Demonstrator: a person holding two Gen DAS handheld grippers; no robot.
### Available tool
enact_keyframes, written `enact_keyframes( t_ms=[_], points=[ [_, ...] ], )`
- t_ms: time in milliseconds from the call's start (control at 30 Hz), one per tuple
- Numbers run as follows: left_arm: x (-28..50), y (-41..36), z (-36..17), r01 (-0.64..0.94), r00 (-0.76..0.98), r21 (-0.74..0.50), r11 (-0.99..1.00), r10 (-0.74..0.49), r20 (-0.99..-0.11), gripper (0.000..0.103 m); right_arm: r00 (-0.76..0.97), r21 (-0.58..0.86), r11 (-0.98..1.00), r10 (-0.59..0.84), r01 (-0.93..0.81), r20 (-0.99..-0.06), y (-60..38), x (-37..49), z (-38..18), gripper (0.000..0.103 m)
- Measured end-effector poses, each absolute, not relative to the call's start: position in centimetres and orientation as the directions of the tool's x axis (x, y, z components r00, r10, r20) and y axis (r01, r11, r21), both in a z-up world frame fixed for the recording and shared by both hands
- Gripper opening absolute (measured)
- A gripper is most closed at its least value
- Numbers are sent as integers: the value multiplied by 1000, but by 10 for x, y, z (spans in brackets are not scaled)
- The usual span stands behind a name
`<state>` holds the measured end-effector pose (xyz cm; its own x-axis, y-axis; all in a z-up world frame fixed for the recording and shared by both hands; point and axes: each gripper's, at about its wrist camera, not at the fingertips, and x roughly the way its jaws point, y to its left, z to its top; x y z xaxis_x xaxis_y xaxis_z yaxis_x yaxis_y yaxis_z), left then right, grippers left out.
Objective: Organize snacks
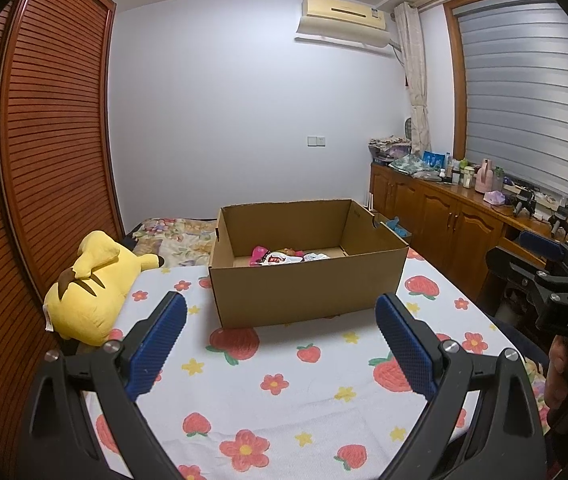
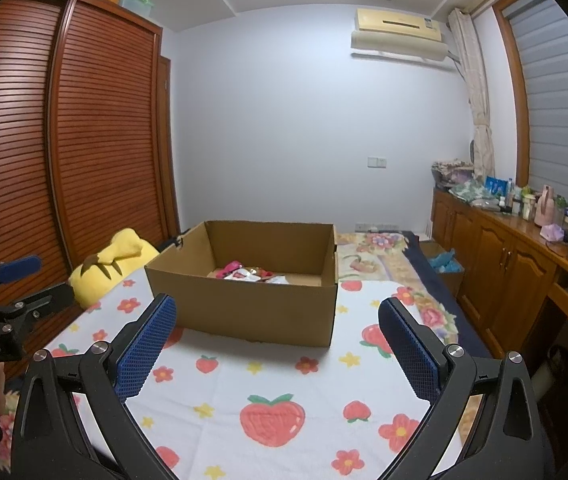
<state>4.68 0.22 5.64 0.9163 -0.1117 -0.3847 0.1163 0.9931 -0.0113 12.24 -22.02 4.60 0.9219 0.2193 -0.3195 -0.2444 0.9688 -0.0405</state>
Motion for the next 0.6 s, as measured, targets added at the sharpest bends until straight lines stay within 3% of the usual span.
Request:
enact_keyframes(
  t_ms=[600],
  points=[
    [45,5,56,105,917,-7,994,-99,-385,97,922,-41,969,220,-245,-320,-220,123,46,103]
  ],
)
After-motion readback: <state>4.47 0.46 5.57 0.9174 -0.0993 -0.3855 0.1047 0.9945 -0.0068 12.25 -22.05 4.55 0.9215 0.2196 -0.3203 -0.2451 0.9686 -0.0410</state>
